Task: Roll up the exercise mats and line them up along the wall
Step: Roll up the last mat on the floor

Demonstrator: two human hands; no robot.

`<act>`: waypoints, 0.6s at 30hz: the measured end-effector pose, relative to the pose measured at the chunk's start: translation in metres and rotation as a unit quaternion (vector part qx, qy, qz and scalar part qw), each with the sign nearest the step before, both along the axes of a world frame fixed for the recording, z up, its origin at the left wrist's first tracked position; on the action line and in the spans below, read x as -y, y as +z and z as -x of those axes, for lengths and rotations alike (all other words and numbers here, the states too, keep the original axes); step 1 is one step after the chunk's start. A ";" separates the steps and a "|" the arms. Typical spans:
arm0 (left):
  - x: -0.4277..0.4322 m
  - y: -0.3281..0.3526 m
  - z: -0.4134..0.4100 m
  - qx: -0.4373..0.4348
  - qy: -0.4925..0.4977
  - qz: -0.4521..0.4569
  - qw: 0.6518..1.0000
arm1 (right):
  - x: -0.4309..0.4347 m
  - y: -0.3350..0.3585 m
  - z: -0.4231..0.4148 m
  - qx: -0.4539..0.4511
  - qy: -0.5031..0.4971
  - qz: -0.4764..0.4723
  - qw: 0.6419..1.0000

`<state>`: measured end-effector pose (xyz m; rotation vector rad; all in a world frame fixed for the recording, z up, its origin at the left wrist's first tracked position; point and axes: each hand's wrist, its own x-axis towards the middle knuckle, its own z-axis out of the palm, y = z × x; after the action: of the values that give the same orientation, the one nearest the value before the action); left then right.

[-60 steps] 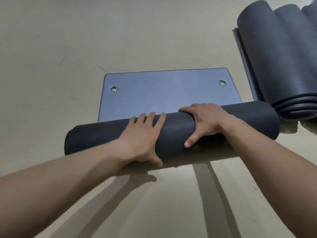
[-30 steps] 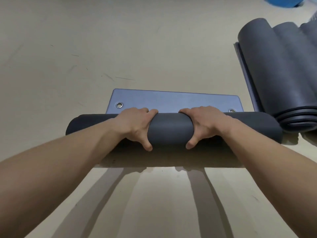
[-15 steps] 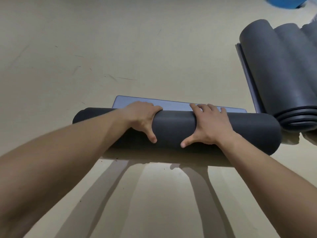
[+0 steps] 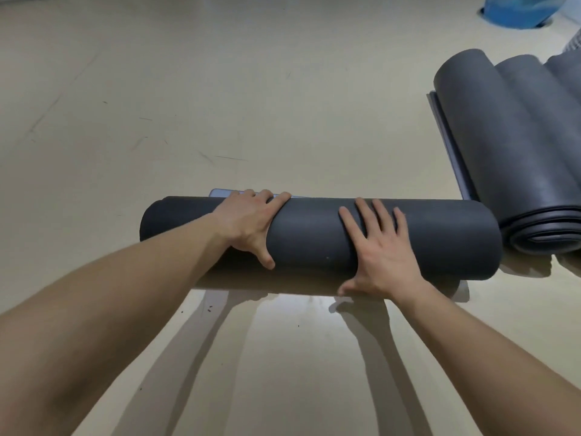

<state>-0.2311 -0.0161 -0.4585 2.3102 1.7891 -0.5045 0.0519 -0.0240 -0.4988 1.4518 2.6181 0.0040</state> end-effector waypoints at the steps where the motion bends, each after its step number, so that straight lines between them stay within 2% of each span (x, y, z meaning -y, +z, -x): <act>1: -0.004 0.003 0.000 0.000 0.008 0.016 1.000 | -0.008 0.000 0.000 -0.003 0.003 -0.004 1.000; 4: -0.006 0.004 -0.010 0.022 0.058 0.071 0.996 | -0.044 0.014 -0.001 -0.005 0.027 0.000 1.000; 7: 0.000 0.000 -0.018 0.098 0.172 0.128 0.972 | -0.058 0.024 -0.006 -0.006 -0.024 -0.006 1.000; 9: 0.011 -0.011 -0.023 0.195 0.253 0.168 0.933 | -0.046 0.014 -0.007 -0.096 -0.107 -0.017 0.989; 10: 0.018 -0.019 -0.025 0.251 0.290 0.183 0.905 | -0.035 0.006 -0.004 -0.171 -0.150 0.015 0.974; 11: 0.027 -0.027 -0.028 0.300 0.321 0.188 0.879 | -0.021 0.000 0.003 -0.257 -0.185 0.074 0.946; 13: 0.042 -0.039 -0.038 0.361 0.364 0.167 0.842 | 0.010 -0.014 0.020 -0.426 -0.242 0.193 0.850; 14: 0.047 -0.043 -0.043 0.373 0.374 0.150 0.836 | 0.027 -0.017 0.028 -0.487 -0.265 0.228 0.801; 16: 0.051 -0.047 -0.048 0.389 0.385 0.137 0.826 | 0.053 -0.021 0.038 -0.577 -0.278 0.285 0.713; 18: 0.053 -0.048 -0.048 0.430 0.407 0.154 0.791 | 0.070 -0.026 0.041 -0.614 -0.261 0.339 0.664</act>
<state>-0.1829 -0.0689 -0.5065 1.0298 1.7457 0.3438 0.0111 -0.0942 -0.5245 2.1029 1.9989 -2.4500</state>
